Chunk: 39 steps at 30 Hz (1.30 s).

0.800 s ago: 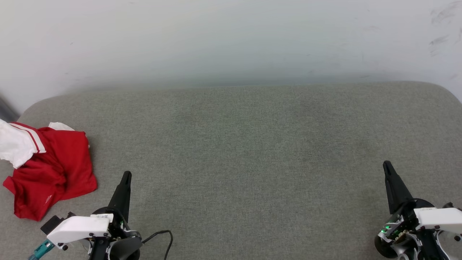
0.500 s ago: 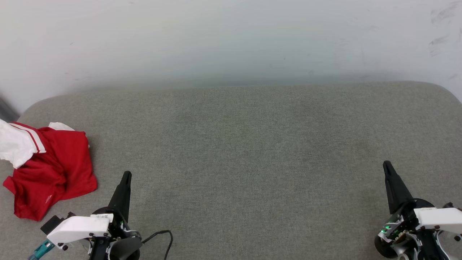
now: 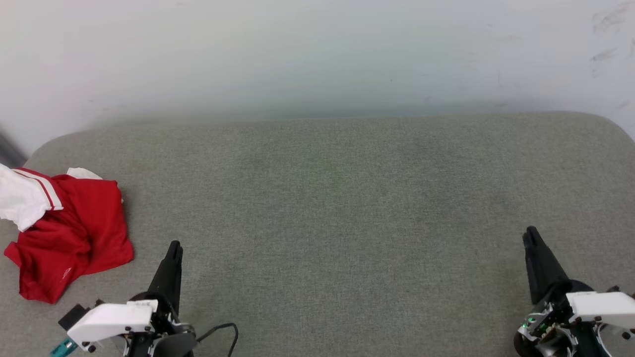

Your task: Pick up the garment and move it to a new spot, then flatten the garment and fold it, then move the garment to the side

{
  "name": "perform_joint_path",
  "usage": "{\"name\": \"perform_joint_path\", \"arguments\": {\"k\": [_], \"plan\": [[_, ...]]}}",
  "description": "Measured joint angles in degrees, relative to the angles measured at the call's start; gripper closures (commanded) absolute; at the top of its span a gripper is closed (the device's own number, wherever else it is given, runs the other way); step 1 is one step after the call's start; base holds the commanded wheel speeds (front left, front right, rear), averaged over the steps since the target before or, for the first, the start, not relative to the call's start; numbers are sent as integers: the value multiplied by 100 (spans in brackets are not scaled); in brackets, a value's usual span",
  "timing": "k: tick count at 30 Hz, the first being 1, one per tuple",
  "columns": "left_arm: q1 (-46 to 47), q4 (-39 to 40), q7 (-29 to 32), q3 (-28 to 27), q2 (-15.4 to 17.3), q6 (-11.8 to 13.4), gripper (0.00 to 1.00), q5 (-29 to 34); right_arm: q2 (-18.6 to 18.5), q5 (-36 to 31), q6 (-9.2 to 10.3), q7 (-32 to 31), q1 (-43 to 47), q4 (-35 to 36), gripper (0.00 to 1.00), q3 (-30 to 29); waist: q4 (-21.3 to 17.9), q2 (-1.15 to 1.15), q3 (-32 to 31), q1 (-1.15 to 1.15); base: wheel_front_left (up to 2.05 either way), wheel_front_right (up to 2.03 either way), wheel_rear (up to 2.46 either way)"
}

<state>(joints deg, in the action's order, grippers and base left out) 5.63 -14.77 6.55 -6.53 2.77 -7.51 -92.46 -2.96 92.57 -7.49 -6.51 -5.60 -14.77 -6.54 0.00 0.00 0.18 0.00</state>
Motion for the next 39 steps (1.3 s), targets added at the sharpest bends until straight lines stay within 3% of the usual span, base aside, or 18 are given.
{"name": "perform_joint_path", "arguments": {"k": [13, 21, 25, 39], "plan": [[-181, 219, -238, 249, -20, 2, 0, -43, 9, -60, 9, 256, 220, 213, 0, 186, 8, 0, 3, 0, 0, 0, 0], [-181, 552, -501, 456, 5, 2, 0, 410, -52, -368, 9, 478, 288, 470, 0, 294, 24, 0, -4, 0, 0, 0, 0], [-181, 703, -597, 472, 5, 3, 0, 851, -102, -809, 9, 600, 296, 537, 0, 324, 28, 0, -11, 0, 0, 0, 0], [-196, 1076, -905, 560, 4, 2, 0, 2782, -34, -3381, 9, 851, 335, 890, 0, 246, 45, 0, -60, 0, 0, 0, 0]]}}
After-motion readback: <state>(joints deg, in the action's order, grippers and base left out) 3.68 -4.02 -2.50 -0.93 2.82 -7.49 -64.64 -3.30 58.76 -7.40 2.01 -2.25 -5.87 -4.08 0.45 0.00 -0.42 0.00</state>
